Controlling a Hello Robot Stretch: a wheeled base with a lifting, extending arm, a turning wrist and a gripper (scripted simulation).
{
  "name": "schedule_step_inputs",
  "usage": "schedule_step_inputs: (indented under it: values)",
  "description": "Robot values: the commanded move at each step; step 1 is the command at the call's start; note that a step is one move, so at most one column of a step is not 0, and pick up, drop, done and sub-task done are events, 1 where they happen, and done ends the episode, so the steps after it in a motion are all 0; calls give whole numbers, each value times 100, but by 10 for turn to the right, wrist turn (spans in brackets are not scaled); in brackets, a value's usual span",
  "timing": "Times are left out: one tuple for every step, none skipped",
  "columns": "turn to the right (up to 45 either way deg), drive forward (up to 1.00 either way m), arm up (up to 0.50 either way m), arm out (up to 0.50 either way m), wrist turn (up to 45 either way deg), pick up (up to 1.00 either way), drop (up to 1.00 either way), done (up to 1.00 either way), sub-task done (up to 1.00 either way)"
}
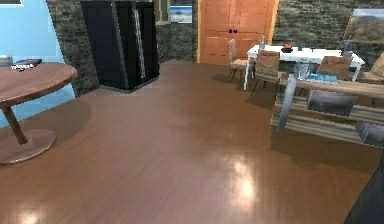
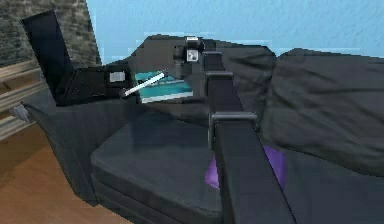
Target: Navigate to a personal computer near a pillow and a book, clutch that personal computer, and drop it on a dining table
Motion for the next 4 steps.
schedule_step_inputs:
  values:
    - [0,0,0,0,-450,0,0,0,0]
    - [0,0,0,0,-180,0,0,0,0]
    - [0,0,0,-48,0,0,0,0,0]
    - [-450,0,0,0,0,0,0,0,0]
